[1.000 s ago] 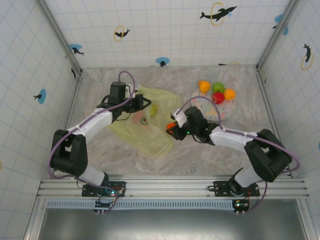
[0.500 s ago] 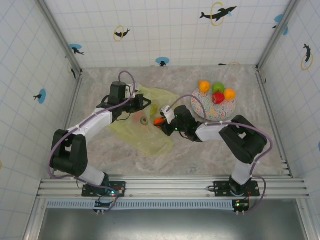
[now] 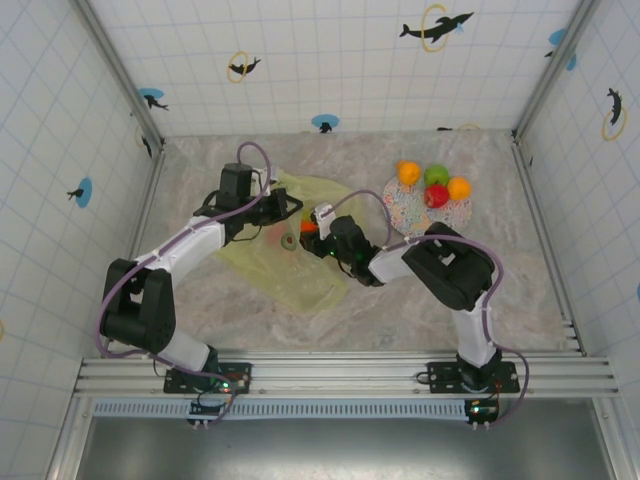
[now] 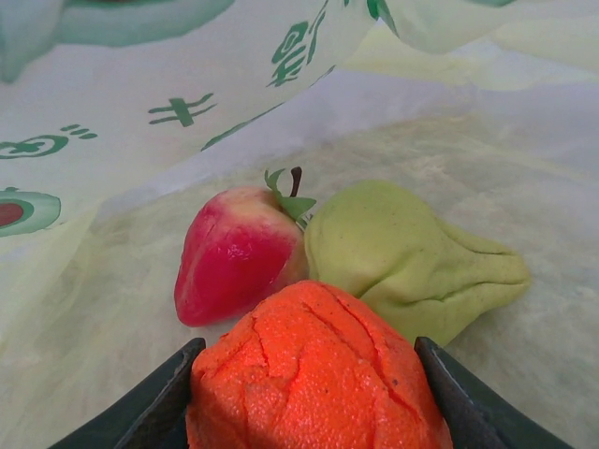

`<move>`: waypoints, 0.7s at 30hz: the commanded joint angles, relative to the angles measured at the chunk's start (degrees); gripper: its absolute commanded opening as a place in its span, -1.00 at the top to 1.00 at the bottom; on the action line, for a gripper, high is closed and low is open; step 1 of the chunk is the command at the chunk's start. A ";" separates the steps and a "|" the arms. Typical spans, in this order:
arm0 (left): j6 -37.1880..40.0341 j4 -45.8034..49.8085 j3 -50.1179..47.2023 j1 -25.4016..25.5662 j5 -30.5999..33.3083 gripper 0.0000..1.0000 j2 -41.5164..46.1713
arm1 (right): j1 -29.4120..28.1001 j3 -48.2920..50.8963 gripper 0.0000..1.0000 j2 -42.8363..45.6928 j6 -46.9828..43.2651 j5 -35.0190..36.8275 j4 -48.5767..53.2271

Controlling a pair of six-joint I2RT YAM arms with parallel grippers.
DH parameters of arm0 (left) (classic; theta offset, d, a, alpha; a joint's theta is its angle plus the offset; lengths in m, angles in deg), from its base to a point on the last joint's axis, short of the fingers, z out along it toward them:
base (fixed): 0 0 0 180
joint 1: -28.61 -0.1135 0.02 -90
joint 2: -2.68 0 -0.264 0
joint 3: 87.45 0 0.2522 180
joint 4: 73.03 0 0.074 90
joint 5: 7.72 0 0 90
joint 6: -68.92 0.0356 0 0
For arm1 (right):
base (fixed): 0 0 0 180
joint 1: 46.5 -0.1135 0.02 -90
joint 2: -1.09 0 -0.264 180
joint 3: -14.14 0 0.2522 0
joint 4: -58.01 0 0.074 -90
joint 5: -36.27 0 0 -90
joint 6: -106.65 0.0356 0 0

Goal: Place the fruits into the plastic bag

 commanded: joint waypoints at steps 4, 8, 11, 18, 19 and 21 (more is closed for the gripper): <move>-0.53 -0.33 0.33 0.40 -1.23 1.00 1.44 | -0.96 -3.55 -0.14 -3.78 1.86 6.51 -4.68; -0.49 -0.31 0.31 0.36 -1.17 1.00 1.53 | -0.82 -6.73 -0.14 -6.89 1.64 8.64 -6.40; -0.55 -0.46 0.33 0.42 -1.26 1.00 1.54 | -0.60 -9.28 -0.14 -8.70 1.86 9.34 -7.28; -0.62 -0.51 0.35 0.44 -1.42 1.00 1.42 | -0.62 -13.83 -0.20 -12.82 2.94 10.85 -9.30; -0.60 -0.51 0.32 0.44 -1.45 1.00 1.48 | -0.62 -14.14 -0.21 -13.35 3.13 10.71 -9.10; -0.66 -0.51 0.30 0.41 -1.43 1.00 1.52 | -0.58 -14.10 -0.25 -13.87 3.42 10.80 -8.82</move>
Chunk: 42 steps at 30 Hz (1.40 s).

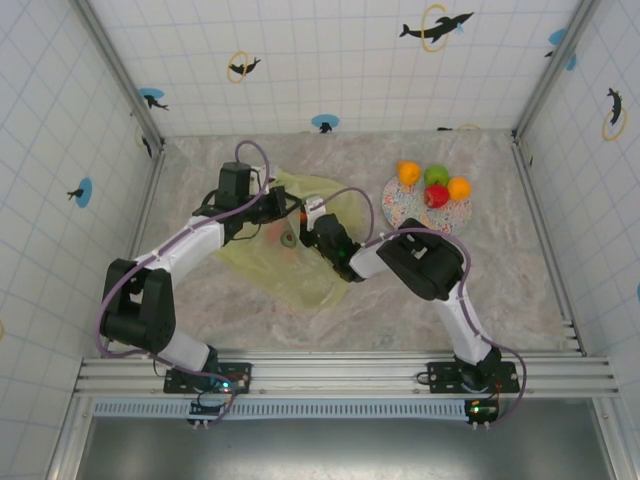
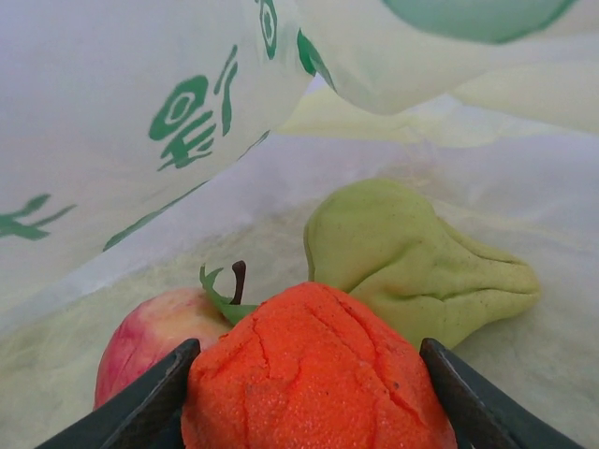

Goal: Place the fruits into the plastic bag

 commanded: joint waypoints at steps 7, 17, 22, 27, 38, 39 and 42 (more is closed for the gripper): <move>-0.47 0.72 0.34 0.64 -2.24 1.00 1.47 | 0.30 3.08 -0.62 2.39 -0.44 1.11 -4.12; -0.21 1.12 0.29 0.68 -0.81 1.00 1.43 | 0.42 14.44 -0.71 12.61 -2.94 -4.38 -4.73; 0.08 1.40 0.42 0.56 -0.32 1.00 1.16 | 0.56 19.42 -0.70 17.66 -3.98 -7.55 -3.75; 0.65 1.95 0.39 0.55 0.66 1.00 0.98 | 1.05 24.52 -0.68 23.81 -5.44 -10.66 -0.82; 1.18 2.30 0.51 0.55 1.40 1.00 0.43 | 4.04 34.78 -0.53 41.35 -6.59 -20.74 8.34; 1.14 2.30 0.51 0.55 1.37 1.00 0.28 | 4.42 35.22 -0.53 43.36 -6.58 -22.10 9.66; 1.13 2.38 0.50 0.57 1.38 1.00 0.10 | 5.78 36.03 -0.52 48.94 -6.50 -25.00 13.79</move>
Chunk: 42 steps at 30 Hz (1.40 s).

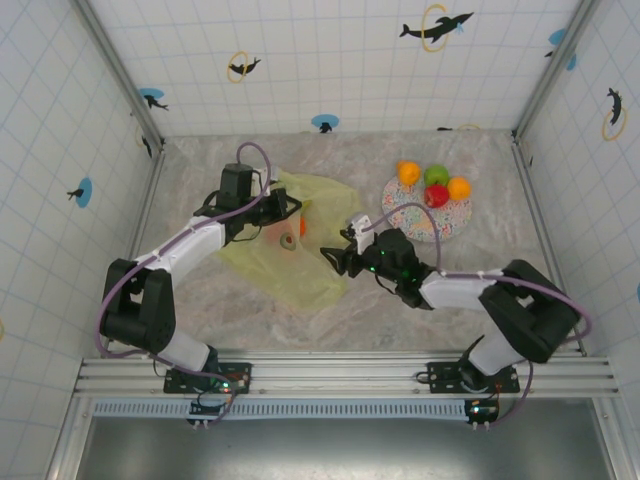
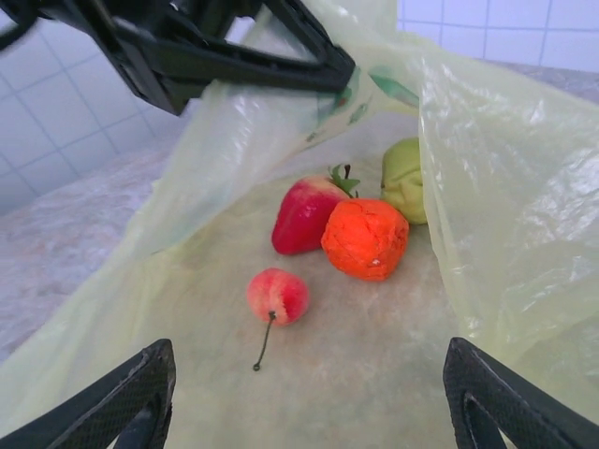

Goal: Place the fruits into the plastic bag

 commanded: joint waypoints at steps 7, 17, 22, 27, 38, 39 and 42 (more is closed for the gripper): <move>0.50 0.44 0.38 0.23 0.45 1.00 0.19 | 6.19 -1.60 -0.56 15.26 -0.94 7.87 19.30; 0.78 0.33 0.27 0.57 1.37 1.00 0.72 | 25.44 -14.41 -0.74 12.04 4.93 24.84 41.79; 0.81 0.33 0.26 0.58 1.37 1.00 0.65 | 30.22 -18.85 -0.79 7.78 4.01 25.51 45.30; 0.82 0.43 0.27 0.67 1.33 1.00 0.54 | 33.20 -24.31 -1.00 0.17 3.05 25.71 48.49; -0.20 -0.30 0.13 1.34 0.01 1.00 0.27 | 33.68 -38.98 -0.99 -19.03 2.76 27.67 54.38; -0.21 -0.35 0.09 1.34 -0.08 1.00 0.29 | 33.63 -39.78 -0.98 -20.02 2.68 27.91 54.77; -0.44 -0.51 0.09 1.38 -0.42 1.00 0.27 | 33.51 -41.59 -0.95 -22.73 2.57 28.48 55.78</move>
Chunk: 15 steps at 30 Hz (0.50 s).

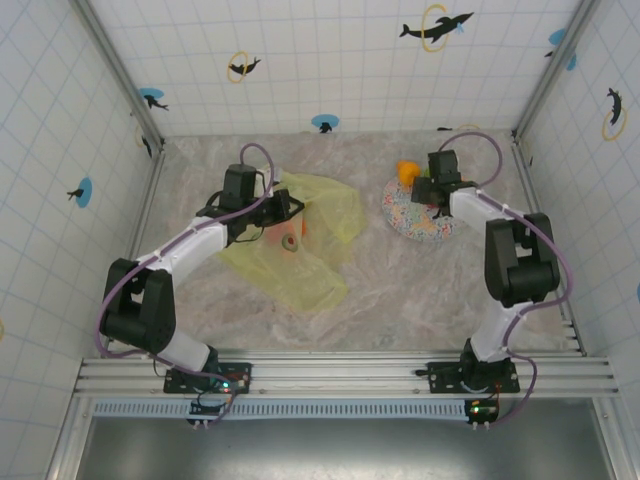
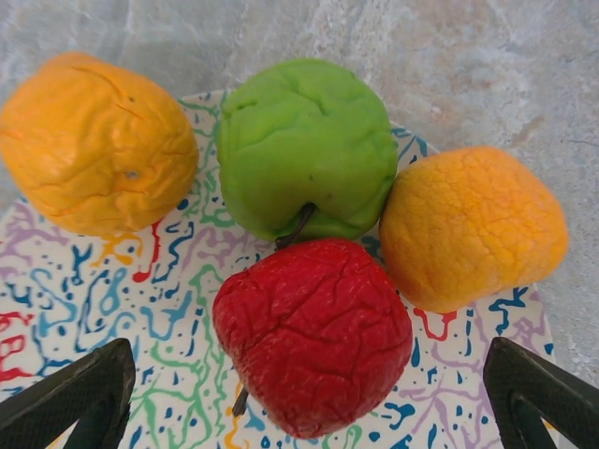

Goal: Place the fruits into the plastic bag

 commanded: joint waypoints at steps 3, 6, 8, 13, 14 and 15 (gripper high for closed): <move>-0.60 -0.68 0.05 0.38 -1.55 1.00 0.47 | -0.05 -3.79 -0.92 -3.76 -0.64 2.34 2.85; -0.43 -0.66 -0.04 0.18 -1.25 1.00 0.48 | -0.05 -4.04 -0.90 -5.09 -0.83 2.92 2.83; -0.63 -0.66 0.08 0.40 -1.67 1.00 0.33 | 0.07 -4.19 -0.89 -5.91 -1.14 3.05 2.27; -0.27 -0.53 0.09 0.35 -1.10 1.00 0.58 | 0.04 -6.40 -0.83 -8.57 -1.88 3.12 2.85; -0.30 -0.48 0.09 0.34 -1.11 1.00 0.61 | 0.04 -6.64 -0.82 -8.90 -1.95 3.16 2.80; -0.29 -0.50 0.09 0.38 -1.20 1.00 0.46 | 0.13 -7.07 -0.82 -9.32 -1.97 3.16 2.81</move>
